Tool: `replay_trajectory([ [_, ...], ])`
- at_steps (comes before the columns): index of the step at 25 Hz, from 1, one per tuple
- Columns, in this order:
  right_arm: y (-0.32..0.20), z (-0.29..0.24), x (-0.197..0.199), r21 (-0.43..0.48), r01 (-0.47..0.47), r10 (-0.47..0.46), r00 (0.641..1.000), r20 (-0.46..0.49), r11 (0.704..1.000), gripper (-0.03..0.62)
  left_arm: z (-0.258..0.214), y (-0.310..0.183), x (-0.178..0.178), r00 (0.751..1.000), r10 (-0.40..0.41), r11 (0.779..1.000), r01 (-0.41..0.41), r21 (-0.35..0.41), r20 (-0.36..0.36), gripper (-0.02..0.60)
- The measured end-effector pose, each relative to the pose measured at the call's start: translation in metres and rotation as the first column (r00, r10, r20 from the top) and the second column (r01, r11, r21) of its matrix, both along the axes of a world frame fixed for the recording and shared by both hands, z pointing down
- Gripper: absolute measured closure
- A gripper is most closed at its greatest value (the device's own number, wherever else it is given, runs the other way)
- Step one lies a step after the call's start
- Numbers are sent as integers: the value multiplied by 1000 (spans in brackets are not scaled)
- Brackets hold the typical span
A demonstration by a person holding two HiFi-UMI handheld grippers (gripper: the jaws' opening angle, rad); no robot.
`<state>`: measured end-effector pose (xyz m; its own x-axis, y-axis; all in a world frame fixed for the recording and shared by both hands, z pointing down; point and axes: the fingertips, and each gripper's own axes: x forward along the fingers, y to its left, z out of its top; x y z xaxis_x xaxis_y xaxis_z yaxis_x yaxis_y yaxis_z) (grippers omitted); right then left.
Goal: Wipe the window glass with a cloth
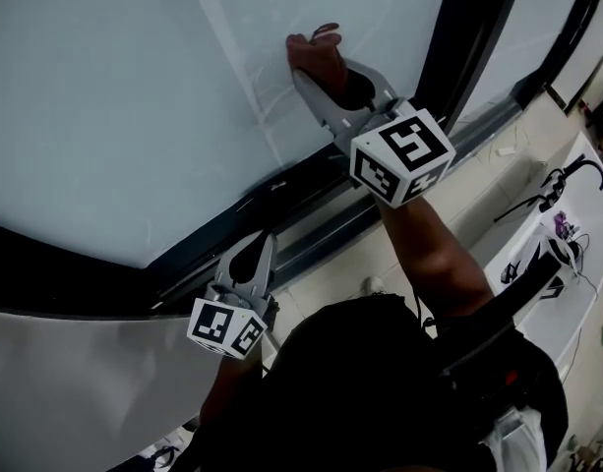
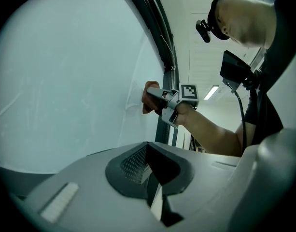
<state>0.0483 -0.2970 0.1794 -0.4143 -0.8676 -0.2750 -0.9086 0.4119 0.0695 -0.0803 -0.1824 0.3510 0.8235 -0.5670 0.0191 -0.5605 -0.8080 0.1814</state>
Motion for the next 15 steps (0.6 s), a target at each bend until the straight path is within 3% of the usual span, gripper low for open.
replay_trajectory([
  [5,-2,-9,75,15,-175,174,984,24,984,511,-1,-7,27,1000,29,1000,-29,5,4,565],
  [10,-13,-27,173,14,-372,370,925,84,928,510,-3,-11,47,999,40,999,-40,8,11,565],
  [15,-33,-49,244,15,-496,491,864,108,868,511,-6,-20,58,1000,18,1000,-19,13,13,565],
])
